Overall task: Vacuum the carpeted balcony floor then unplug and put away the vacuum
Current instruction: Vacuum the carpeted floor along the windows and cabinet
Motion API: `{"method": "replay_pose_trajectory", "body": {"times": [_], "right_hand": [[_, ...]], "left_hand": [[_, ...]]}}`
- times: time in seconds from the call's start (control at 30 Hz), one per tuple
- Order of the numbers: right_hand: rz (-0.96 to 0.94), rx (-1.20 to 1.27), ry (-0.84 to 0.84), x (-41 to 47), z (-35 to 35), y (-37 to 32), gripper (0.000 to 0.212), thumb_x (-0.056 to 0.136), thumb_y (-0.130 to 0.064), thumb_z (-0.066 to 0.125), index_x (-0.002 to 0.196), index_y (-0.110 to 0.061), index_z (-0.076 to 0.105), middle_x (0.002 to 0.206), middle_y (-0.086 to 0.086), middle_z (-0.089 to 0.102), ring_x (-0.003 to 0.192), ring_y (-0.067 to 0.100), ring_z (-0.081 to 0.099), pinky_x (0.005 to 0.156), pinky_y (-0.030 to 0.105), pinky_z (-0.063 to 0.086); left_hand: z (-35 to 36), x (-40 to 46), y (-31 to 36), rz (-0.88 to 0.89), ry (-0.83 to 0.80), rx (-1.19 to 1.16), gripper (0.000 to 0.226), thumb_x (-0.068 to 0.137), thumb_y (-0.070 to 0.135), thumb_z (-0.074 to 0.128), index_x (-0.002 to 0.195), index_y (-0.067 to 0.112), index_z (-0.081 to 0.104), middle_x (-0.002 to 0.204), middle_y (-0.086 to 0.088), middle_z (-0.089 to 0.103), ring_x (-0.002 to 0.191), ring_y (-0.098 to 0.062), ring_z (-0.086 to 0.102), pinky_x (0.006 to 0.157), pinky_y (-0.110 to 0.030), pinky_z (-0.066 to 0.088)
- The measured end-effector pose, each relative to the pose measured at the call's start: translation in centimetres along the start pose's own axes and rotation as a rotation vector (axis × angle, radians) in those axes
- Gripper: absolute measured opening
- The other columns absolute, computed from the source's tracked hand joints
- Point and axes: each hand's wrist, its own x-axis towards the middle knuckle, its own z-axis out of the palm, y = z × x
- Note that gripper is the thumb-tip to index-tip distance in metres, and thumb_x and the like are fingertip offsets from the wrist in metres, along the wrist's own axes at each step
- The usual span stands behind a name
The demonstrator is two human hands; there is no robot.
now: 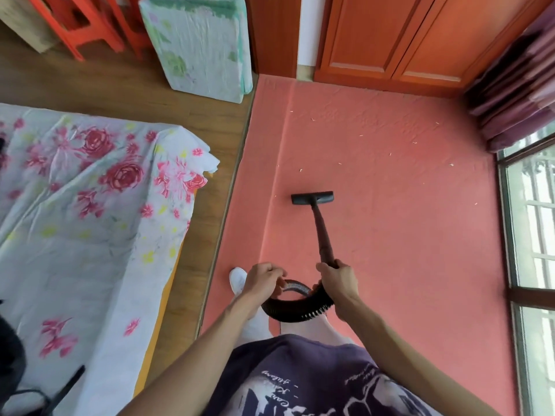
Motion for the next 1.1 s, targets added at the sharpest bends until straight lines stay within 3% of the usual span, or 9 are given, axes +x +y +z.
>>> {"method": "replay_pose_trajectory", "body": {"times": [0.17,0.23,0.37,0.53,0.73,0.87,1.0,1.1], "right_hand": [[0.089,0.005,-0.063,-1.5,-1.5,2.4,0.015,0.079,-0.017,0.059,0.090,-0.011,0.068,0.058,0.005,0.059,0.051,0.023,0.058,0.054,0.031,0.048],[0.107,-0.009,-0.080,0.0,-1.6,2.7,0.018,0.075,-0.018,0.060,0.087,-0.010,0.069,0.055,0.005,0.057,0.051,0.025,0.058,0.055,0.037,0.054],[0.069,0.026,-0.109,5.2,-1.1,2.8,0.035,0.061,-0.025,0.060,0.094,-0.017,0.070,0.056,0.005,0.058,0.056,0.028,0.060,0.072,0.058,0.059],[0.032,0.124,-0.100,2.2,-0.3,-3.0,0.018,0.075,-0.013,0.061,0.091,-0.009,0.068,0.061,0.010,0.060,0.048,0.025,0.061,0.060,0.037,0.058],[0.087,0.026,-0.124,0.9,-1.7,1.5,0.030,0.059,-0.026,0.061,0.083,-0.010,0.070,0.059,0.010,0.061,0.059,0.030,0.060,0.071,0.057,0.056],[0.066,-0.002,-0.151,2.7,-0.5,1.5,0.027,0.066,-0.022,0.060,0.090,-0.012,0.069,0.057,0.010,0.060,0.055,0.028,0.060,0.068,0.054,0.058],[0.086,0.136,-0.154,6.0,0.8,-1.0,0.027,0.074,-0.014,0.062,0.100,-0.007,0.067,0.054,0.008,0.055,0.048,0.026,0.057,0.065,0.048,0.059],[0.105,0.254,-0.158,5.8,0.9,-3.1,0.023,0.075,-0.012,0.063,0.096,-0.002,0.065,0.062,0.011,0.056,0.055,0.028,0.059,0.069,0.047,0.058]], "left_hand": [[-0.7,0.2,-0.5,-0.031,0.020,-0.042,0.017,0.088,0.006,0.051,0.090,-0.001,0.066,0.063,-0.009,0.065,0.050,-0.020,0.058,0.051,-0.029,0.047],[-1.0,-0.1,-0.5,-0.026,-0.005,-0.102,0.018,0.091,0.006,0.050,0.093,-0.004,0.066,0.064,-0.009,0.065,0.053,-0.021,0.058,0.052,-0.030,0.048],[-1.2,-0.6,0.3,0.011,-0.021,-0.178,0.020,0.094,0.006,0.049,0.094,-0.004,0.066,0.065,-0.008,0.064,0.052,-0.019,0.057,0.052,-0.030,0.049],[-1.5,-0.2,0.9,0.047,0.044,-0.095,0.022,0.092,0.009,0.049,0.087,0.001,0.068,0.068,-0.010,0.067,0.053,-0.016,0.058,0.052,-0.026,0.047],[-2.3,0.4,0.8,0.066,0.100,-0.045,0.017,0.087,0.007,0.054,0.082,-0.002,0.068,0.062,-0.009,0.063,0.051,-0.019,0.055,0.047,-0.027,0.044],[-3.0,-0.5,0.5,0.081,0.111,0.026,0.018,0.087,0.005,0.053,0.084,-0.004,0.068,0.062,-0.010,0.063,0.052,-0.020,0.055,0.044,-0.023,0.043],[-3.9,-1.2,0.6,0.084,0.105,0.049,0.018,0.088,0.002,0.052,0.085,-0.008,0.067,0.059,-0.008,0.062,0.048,-0.017,0.053,0.043,-0.022,0.041],[-4.4,-1.2,0.9,0.067,0.116,0.023,0.016,0.088,0.001,0.053,0.080,-0.004,0.066,0.057,-0.009,0.059,0.042,-0.015,0.051,0.041,-0.020,0.038]]}}
